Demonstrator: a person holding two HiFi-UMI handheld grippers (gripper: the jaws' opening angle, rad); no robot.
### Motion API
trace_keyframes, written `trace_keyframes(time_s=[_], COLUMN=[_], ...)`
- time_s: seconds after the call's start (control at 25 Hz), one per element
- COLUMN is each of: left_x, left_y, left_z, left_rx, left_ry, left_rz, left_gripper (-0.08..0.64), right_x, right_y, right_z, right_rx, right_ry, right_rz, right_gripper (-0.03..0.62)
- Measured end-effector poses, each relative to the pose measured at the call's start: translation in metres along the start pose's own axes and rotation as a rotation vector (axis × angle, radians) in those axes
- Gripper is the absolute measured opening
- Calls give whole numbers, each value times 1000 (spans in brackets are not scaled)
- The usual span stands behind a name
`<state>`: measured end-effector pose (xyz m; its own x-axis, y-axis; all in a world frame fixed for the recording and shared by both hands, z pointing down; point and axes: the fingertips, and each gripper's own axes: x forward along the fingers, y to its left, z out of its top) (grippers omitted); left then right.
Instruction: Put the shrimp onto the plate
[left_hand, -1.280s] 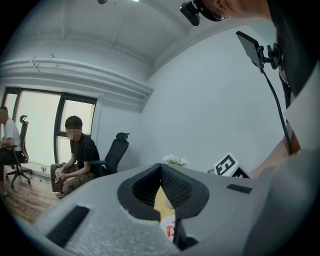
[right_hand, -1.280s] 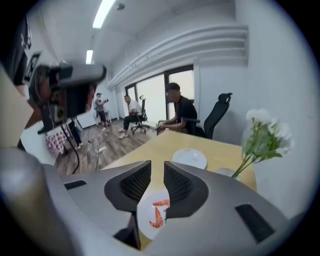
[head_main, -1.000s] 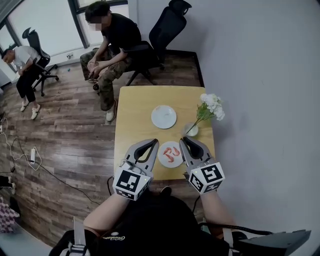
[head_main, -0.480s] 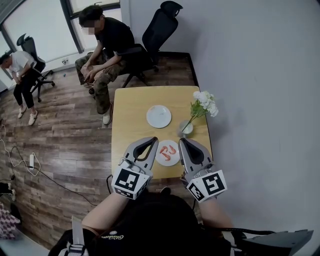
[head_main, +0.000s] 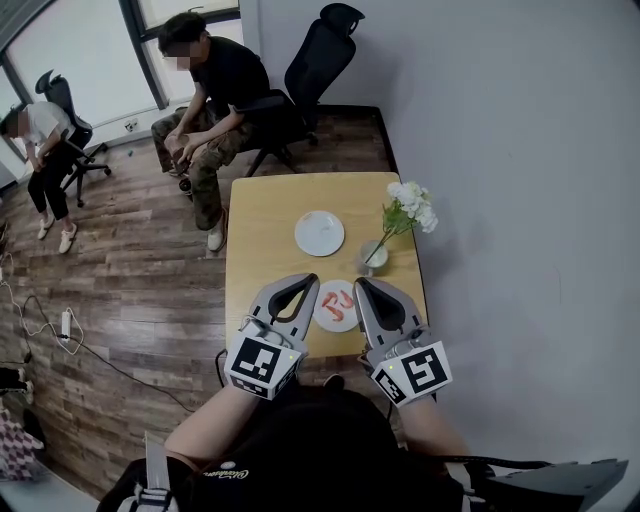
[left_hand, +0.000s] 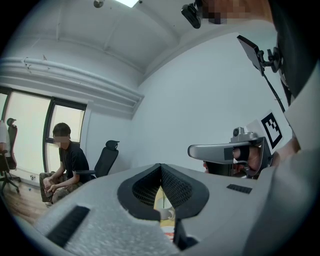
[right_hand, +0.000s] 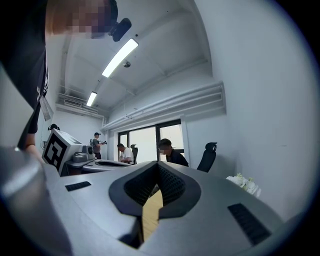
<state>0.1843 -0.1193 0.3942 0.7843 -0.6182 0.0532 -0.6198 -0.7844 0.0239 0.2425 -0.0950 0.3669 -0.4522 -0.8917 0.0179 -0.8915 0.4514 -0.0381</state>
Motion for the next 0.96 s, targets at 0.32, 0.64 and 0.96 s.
trace_keyframes(time_s=[0.32,0.64,0.96], left_x=[-2,-3,-5], left_y=[1,3,6], left_z=[-3,-3,-3], left_rx=[0,0,-5], left_ry=[2,0,-1], left_rz=[1,8,12], left_gripper=[3,3,3], right_x=[0,1,3], right_y=[2,3,7], right_z=[-2,-4,-5], right_rx=[0,-2,-7], right_ry=[0,5,11], right_rz=[-4,-2,4], right_gripper=[2,2,2])
